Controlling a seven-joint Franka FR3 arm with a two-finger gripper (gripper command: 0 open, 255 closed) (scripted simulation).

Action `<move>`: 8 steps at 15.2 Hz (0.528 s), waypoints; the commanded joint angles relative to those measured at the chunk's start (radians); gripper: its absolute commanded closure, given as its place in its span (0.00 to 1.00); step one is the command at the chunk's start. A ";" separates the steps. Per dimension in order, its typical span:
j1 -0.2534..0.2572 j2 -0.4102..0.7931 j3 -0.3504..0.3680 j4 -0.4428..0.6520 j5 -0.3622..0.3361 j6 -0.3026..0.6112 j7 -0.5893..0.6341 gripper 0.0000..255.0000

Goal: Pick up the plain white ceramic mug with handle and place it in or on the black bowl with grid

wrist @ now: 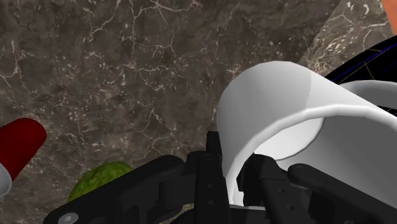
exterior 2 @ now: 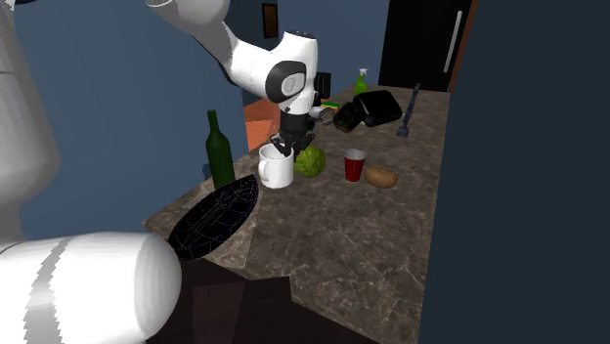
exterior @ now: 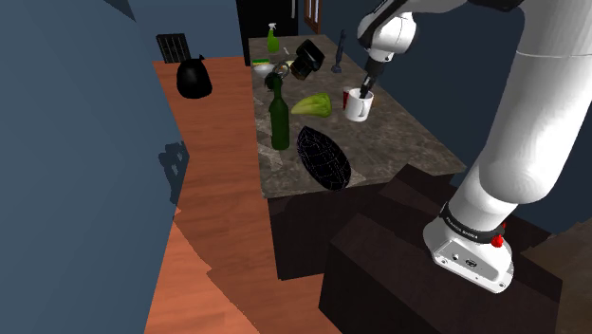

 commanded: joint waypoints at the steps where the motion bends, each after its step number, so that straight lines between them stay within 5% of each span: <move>1: 0.046 -0.046 0.003 -0.045 -0.038 0.023 0.068 1.00; 8: 0.171 -0.158 0.050 -0.158 -0.153 0.085 0.301 1.00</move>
